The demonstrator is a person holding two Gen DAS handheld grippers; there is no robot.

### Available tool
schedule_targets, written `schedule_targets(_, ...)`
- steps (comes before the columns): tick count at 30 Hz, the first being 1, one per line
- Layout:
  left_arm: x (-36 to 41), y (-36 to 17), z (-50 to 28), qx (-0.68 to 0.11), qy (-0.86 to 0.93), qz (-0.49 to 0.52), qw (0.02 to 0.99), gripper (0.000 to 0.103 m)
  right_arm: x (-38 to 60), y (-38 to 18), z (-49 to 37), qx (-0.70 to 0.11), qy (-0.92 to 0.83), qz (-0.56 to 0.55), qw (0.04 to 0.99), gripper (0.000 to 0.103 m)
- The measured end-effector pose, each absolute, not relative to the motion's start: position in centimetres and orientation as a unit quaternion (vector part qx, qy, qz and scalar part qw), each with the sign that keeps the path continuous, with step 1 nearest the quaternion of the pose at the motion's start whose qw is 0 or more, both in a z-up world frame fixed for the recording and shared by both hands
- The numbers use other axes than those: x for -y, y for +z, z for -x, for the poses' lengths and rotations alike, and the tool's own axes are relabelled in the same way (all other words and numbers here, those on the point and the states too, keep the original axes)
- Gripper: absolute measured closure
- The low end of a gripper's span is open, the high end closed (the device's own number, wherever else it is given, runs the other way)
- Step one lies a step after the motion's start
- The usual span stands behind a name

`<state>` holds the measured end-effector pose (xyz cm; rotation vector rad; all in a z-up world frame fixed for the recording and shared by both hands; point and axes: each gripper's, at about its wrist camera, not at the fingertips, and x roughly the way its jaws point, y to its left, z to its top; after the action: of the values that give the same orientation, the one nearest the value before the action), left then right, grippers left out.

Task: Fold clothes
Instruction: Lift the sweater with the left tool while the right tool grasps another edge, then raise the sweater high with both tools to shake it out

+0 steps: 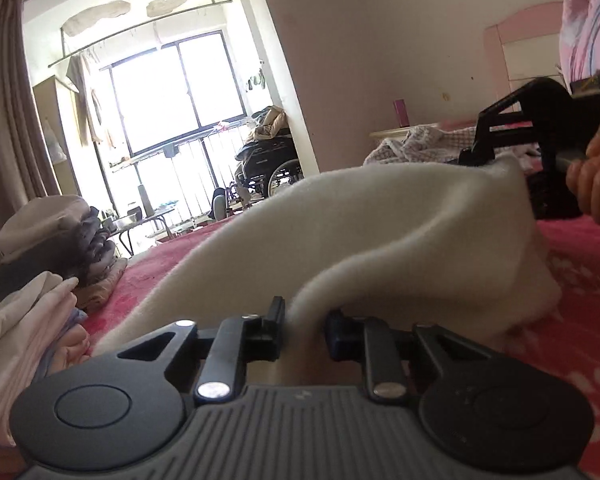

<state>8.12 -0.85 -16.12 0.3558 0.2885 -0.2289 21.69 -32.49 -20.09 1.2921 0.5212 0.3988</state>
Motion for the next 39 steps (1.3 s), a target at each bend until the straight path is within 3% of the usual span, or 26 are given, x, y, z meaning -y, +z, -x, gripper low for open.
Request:
schedule_targets(2,1.1,-15.6,-8.2,-0.137,-0.109,-0.175,0.969,0.089,32.6,-18.9,-20.9,-0.205,0.191,-0.589,0.758,0.094)
schedule_targets(13,-2.0,-4.8,-4.4,-0.008,-0.012,-0.081,0.997,0.091,29.7,-6.3,-14.7,-0.085,0.285,-0.477,0.827,0.094)
schedule_targets(24,-2.4,8.2,7.2,0.139,-0.014,-0.057,0.989,0.091,30.4,7.9,-5.4,0.013,0.323,-0.374,0.869,0.094)
schedule_targets(39,1.1,23.8,19.4,0.303,-0.073,-0.058,0.949,0.091,35.8,22.7,10.1,0.166,0.319,-0.288,0.888,0.094)
